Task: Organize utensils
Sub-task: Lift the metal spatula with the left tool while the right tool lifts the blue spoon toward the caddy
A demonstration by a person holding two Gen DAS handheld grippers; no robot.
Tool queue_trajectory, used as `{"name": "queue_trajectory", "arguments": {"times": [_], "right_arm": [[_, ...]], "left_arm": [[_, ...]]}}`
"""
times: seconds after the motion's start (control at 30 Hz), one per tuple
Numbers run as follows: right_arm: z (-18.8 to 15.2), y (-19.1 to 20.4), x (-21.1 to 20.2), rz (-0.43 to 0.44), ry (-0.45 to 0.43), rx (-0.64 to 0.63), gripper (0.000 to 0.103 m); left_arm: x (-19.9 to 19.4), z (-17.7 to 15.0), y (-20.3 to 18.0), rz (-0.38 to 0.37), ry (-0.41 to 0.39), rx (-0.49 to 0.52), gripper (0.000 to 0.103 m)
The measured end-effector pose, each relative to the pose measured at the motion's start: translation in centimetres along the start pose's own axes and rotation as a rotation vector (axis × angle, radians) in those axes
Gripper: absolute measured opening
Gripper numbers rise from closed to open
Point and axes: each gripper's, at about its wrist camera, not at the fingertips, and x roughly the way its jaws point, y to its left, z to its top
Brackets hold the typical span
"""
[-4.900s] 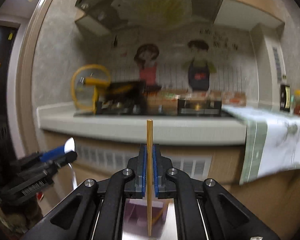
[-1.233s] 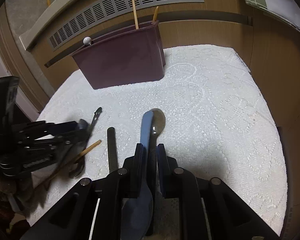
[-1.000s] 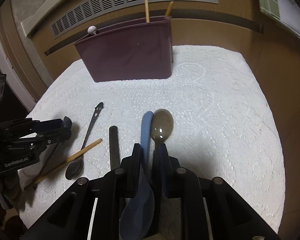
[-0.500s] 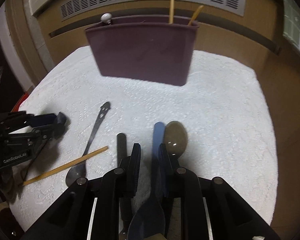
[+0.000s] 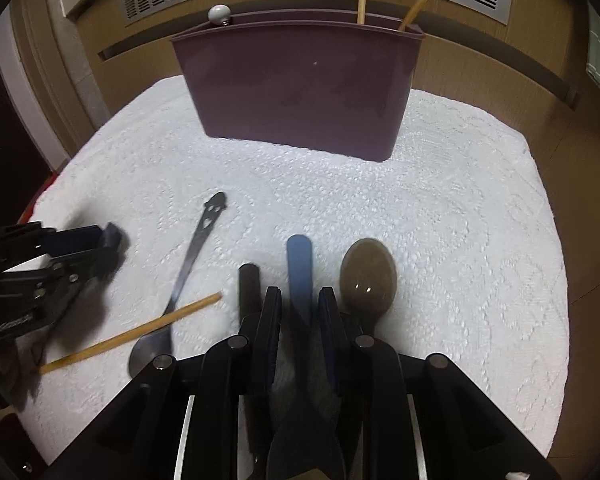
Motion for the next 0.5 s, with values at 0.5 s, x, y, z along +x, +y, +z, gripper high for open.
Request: {"name": "queue_trajectory", "arguments": {"times": [0.5], "right_arm": [[-0.8, -0.4, -5.4, 0.038, -0.213, 0.027, 0.012]], "left_arm": [[-0.3, -1.0, -1.5, 0.033, 0.045, 0.091, 0.034]]}}
